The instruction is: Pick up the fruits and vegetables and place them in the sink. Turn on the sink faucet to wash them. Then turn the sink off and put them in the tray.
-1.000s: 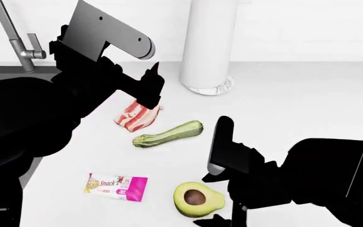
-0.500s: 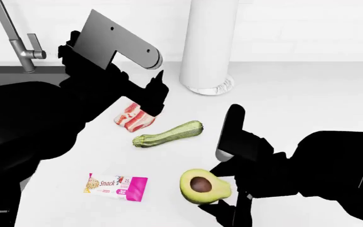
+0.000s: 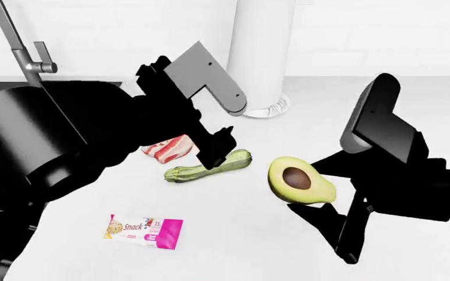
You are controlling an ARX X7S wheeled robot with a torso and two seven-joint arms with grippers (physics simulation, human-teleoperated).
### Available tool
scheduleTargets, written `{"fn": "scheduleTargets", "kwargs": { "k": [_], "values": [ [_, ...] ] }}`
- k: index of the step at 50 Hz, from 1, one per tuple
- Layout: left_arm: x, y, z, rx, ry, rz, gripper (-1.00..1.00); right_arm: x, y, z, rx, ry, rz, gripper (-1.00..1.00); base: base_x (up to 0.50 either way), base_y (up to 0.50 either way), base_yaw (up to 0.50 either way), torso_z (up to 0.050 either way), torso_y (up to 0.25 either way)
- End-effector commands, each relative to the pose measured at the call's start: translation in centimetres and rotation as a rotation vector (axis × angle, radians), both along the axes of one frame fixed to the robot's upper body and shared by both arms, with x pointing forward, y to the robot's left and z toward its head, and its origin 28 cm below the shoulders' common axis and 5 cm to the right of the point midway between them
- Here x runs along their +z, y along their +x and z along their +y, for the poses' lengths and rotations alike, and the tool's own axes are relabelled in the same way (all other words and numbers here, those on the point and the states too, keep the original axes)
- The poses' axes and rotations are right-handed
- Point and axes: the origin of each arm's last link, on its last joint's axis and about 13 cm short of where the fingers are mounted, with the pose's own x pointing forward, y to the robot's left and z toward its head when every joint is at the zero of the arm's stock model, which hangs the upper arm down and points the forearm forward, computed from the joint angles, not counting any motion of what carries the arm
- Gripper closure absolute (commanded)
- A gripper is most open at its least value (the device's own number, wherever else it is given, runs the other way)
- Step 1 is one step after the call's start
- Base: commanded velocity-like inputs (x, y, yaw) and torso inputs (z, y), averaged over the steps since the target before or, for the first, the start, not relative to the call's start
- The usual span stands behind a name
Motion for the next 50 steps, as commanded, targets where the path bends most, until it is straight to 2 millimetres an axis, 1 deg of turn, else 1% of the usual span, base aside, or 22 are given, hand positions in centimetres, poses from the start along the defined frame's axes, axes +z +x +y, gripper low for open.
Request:
{"fn": "scheduleTargets", "kwargs": {
  "k": [1,13,32,50],
  "values": [
    [0.4,1.7,-0.1,-0.040,0.049,0.120,-1.00,1.3,-1.0,-1.4,-0.062,0.025,-0.062,1.00,0.00,0.00,0.00,0.000,0.000],
    [-0.5,2.4,-0.4,-0.067,0.057,0.196,-1.00,1.8,-1.2,-1.9,-0.099,0.039,-0.083,1.00,0.00,0.00,0.00,0.000,0.000],
    [-3.4,3.8,-1.5,-0.086,0.078,0.268,-1.00,1.3,-0.5,-1.4,-0.081,0.037,-0.066,1.00,0.00,0.00,0.00,0.000,0.000],
    [-5.1,4.5,-2.6,-0.083,0.093,0.319,-1.00,1.3,-0.2,-1.3,-0.080,0.038,-0.066,1.00,0.00,0.00,0.00,0.000,0.000]
  ]
}}
